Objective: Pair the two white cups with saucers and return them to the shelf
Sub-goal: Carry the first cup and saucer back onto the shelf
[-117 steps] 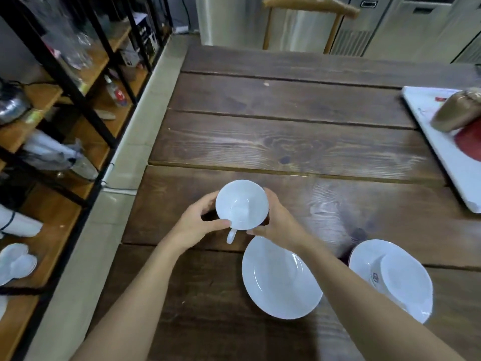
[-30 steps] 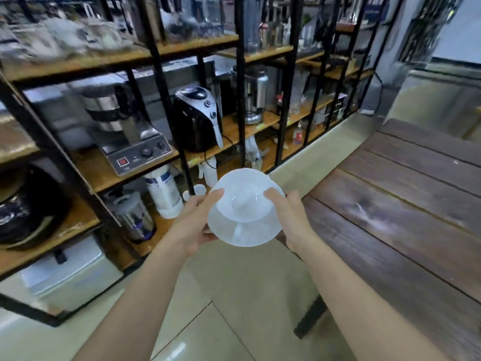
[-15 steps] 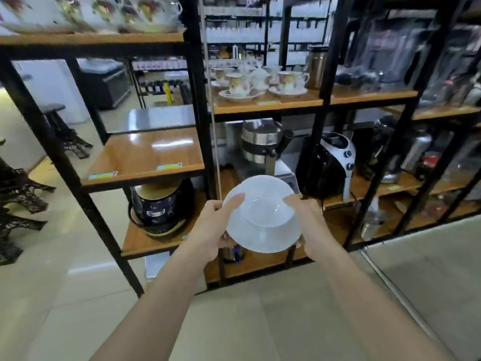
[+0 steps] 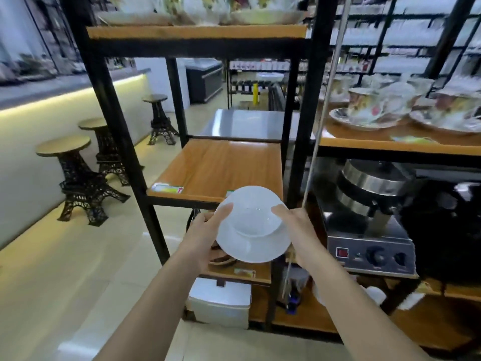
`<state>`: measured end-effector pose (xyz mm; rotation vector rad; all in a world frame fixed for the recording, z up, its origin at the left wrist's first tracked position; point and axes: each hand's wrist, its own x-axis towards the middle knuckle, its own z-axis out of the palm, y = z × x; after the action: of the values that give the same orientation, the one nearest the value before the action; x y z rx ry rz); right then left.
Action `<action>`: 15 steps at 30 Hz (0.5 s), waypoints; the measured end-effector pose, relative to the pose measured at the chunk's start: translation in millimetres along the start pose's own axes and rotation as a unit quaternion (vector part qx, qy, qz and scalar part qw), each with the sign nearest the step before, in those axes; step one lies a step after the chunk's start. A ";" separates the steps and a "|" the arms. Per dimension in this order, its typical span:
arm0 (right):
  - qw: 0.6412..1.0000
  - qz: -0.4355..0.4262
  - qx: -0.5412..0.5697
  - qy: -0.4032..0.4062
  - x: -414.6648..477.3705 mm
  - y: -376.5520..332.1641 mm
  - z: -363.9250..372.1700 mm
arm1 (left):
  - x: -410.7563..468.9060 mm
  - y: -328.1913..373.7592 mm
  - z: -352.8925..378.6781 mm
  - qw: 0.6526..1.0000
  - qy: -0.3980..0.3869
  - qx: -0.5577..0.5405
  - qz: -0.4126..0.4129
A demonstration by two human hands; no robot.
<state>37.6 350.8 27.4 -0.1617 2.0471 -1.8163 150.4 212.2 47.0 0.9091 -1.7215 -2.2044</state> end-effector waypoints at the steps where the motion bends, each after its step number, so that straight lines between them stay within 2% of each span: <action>1: 1.000 -0.003 -0.008 -0.016 12.3 -3.9 8.9 | 11.6 5.3 -5.1 1.000 0.013 -0.001 0.006; 6: 0.998 -0.003 -0.028 -0.062 69.9 -24.4 55.6 | 67.4 29.8 -33.7 0.997 0.064 -0.036 0.002; 11: 0.997 0.011 -0.024 -0.075 128.7 -39.0 104.4 | 132.4 58.0 -71.8 0.997 0.077 -0.009 0.010; 15: 0.998 -0.002 -0.038 -0.046 177.9 -57.6 146.0 | 192.8 83.4 -95.0 0.995 0.094 0.014 0.004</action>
<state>-81.6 145.7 33.8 -0.2674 2.0535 -1.7019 35.2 12.5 46.1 1.0759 -1.6684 -2.0222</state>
